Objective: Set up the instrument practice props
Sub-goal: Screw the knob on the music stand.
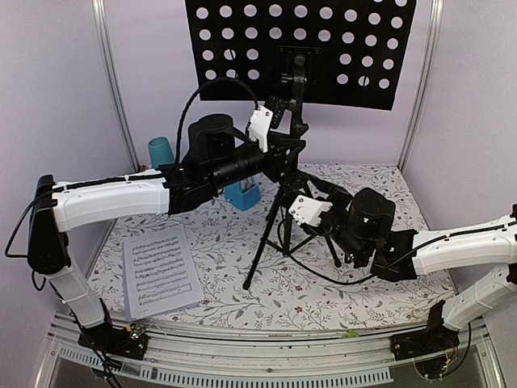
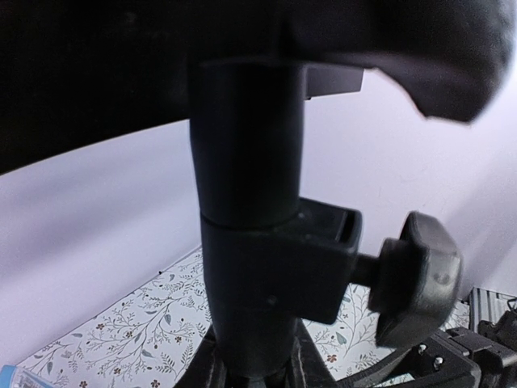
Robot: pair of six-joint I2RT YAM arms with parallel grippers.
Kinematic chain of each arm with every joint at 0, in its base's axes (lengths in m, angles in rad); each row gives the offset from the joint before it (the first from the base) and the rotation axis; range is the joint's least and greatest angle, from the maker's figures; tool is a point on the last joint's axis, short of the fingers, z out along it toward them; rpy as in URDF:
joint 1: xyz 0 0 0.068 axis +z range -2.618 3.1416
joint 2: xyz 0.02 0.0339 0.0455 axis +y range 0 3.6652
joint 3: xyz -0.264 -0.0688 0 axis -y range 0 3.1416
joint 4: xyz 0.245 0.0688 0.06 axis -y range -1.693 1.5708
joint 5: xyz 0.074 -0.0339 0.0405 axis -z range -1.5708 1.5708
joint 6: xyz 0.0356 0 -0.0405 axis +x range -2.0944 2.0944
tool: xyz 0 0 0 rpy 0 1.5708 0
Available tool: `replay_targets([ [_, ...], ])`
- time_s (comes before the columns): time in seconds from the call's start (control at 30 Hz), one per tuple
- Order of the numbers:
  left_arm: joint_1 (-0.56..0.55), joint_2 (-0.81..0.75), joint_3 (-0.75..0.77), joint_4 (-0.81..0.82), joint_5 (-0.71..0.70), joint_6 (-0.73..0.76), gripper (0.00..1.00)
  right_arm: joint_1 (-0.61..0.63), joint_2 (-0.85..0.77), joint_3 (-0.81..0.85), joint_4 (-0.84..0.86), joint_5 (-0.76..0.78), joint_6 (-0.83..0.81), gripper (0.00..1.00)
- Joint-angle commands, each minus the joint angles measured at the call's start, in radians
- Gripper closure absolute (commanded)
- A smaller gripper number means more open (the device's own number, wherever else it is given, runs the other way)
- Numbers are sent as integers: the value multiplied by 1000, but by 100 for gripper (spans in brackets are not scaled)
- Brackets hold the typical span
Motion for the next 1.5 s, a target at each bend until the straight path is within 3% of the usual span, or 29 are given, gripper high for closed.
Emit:
replay_targets([
  [0.0, 5, 27, 6, -7, 12, 70, 100, 6, 33, 55, 36, 33, -178, 42],
  [0.8, 5, 39, 21, -22, 26, 77, 100, 22, 73, 92, 11, 25, -393, 44],
  [0.87, 6, 40, 20, -23, 27, 77, 100, 23, 73, 101, 2, 30, -398, 48],
  [1.0, 5, 39, 17, -23, 22, 80, 100, 27, 75, 114, -27, 57, -378, 67],
  [1.1, 5, 37, 13, -24, 21, 82, 100, 33, 73, 125, -68, 81, -306, 89],
  [1.2, 5, 38, 9, -22, 21, 82, 100, 35, 64, 152, -160, 92, -144, 100],
  [1.47, 5, 35, 1, -17, 27, 83, 100, 36, 47, 221, -384, 84, 427, 100],
])
